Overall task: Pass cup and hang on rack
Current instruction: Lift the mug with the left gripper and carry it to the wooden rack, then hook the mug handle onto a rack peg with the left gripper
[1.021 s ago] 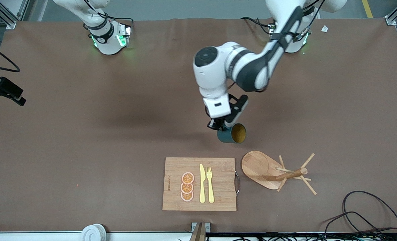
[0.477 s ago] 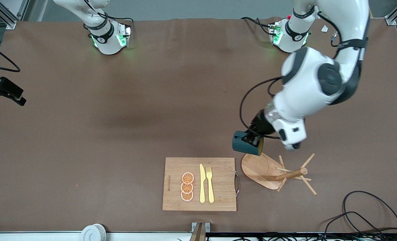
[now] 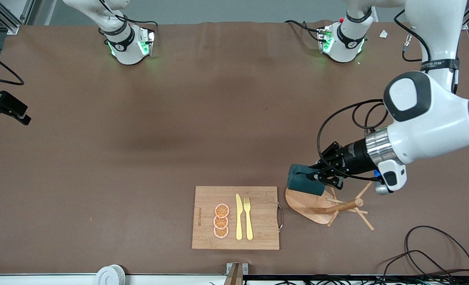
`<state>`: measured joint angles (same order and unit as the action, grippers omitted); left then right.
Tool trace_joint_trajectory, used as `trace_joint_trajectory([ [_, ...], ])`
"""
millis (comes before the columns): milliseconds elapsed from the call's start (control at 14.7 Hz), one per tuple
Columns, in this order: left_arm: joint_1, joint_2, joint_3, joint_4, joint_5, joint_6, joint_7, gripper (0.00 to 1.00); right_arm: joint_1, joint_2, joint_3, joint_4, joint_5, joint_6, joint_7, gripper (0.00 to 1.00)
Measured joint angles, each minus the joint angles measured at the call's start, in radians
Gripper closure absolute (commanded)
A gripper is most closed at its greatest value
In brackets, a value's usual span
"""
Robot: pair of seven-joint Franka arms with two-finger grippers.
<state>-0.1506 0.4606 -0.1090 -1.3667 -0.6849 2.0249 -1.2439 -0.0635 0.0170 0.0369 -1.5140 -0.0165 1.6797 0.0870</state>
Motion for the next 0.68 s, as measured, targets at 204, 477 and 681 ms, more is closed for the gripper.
trace_joint_trajectory([
  [204, 0.028, 0.029, 0.0, -0.003, -0.086, 0.0, 0.041, 1.0, 0.0, 0.0, 0.0, 0.0, 0.0, 0.0, 0.0, 0.0],
  [477, 0.072, 0.073, 0.0, -0.003, -0.136, 0.002, 0.068, 1.0, 0.0, 0.0, 0.001, 0.001, 0.0, 0.0, 0.0, 0.0],
  [681, 0.101, 0.084, 0.002, -0.002, -0.186, 0.014, 0.07, 1.0, 0.0, 0.0, 0.001, 0.002, 0.0, 0.0, 0.0, 0.0],
])
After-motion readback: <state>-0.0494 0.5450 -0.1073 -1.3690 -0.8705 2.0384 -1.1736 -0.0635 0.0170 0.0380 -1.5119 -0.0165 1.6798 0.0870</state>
